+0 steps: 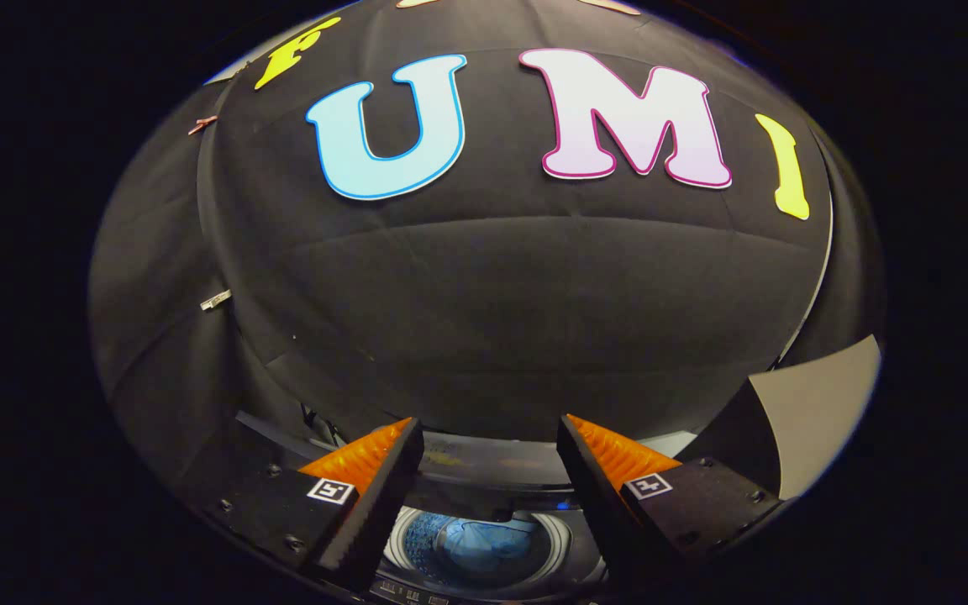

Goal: Put the clothes into the washing machine and then close the washing machine lid.

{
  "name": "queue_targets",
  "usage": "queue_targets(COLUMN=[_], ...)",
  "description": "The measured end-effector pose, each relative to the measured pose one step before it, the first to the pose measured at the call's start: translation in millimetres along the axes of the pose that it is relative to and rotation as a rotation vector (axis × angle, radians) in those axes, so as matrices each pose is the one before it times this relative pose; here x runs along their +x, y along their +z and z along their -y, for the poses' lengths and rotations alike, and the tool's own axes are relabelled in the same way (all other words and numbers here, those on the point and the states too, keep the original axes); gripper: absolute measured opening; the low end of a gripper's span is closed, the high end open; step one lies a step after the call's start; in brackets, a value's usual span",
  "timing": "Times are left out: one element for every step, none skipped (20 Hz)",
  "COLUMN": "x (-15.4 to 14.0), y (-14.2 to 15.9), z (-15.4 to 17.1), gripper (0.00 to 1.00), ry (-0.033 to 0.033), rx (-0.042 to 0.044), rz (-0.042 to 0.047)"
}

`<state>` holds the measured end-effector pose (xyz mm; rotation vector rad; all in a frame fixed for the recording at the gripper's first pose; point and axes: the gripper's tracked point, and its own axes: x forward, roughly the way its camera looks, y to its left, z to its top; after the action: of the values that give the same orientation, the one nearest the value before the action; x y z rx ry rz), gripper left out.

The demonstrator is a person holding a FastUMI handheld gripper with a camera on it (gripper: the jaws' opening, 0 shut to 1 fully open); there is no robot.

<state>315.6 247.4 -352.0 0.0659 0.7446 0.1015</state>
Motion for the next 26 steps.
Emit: queue_targets(x=[-7.16,-3.79,-3.55,-1.77,0.3,2.69,3.3,4.33,0.95,1.08,-1.77,-2.05,-1.08,-0.81,0.04,0.02,0.07,-0.55,-0.42,-0.24,-0.7,-1.09,0.54,-0.43,-0.83,-1.62], y=[-8.76,-9.11,-8.58,-8.23,-6.91,-6.03,-7.36,-3.91,-1.56,0.93,4.34,4.51,3.34,1.53,0.53,0.43,-0.44,-0.75,0.75,0.36,0.77,1.28,0.71,1.1,1.17,1.34], z=[-2.0,-1.48,-1.58,-4.14,-1.92,-0.11,1.07,2.88,2.62,0.45,-0.9,-2.01,-0.46,-0.79,-0.75,0.0,0.16,-0.43,-0.73,-0.78,-0.39,-0.19,0.01,-0.68,-1.28,-0.63], gripper=[1.0,1.0,1.0,1.0,1.0,0.99,0.99,0.99,0.99,0.99,0.99,0.99,0.99,0.99,0.99,0.99,0.99,0.99,0.99,0.99,0.99,0.99,0.99,0.99,0.99,0.99], ry=[0.0047,0.00462,0.00505,0.00944,-0.00076,-0.00671,-0.00931,-0.00592,-0.00362,-0.00102,0.00562,0.00663,0.0062,0.00379,0.00193,0.0012,-0.00049,0.00022,0.00246,0.00116,0.00154,0.00111,0.00124,0.00181,0.0022,0.00211], rx=[0.00627,0.00839,0.00219,-0.0086,-0.02025,-0.02578,-0.0251,-0.0149,-0.00384,0.00051,0.00339,0.00549,0.00488,0.00156,0.00073,-0.00107,-0.00145,-0.00113,-0.00015,-0.00226,-0.00302,-0.00289,-0.00391,-0.00254,-0.00357,-0.00533], rz=[-0.01546,-0.02133,-0.02555,-0.01893,-0.01367,-0.01569,-0.025,-0.02292,-0.00859,0.00439,0.01161,0.01525,0.01358,0.00608,0.00361,0.00031,-0.00028,-0.00094,0.00165,0.00325,0.0041,0.00512,0.00404,0.00498,0.00451,0.00524])
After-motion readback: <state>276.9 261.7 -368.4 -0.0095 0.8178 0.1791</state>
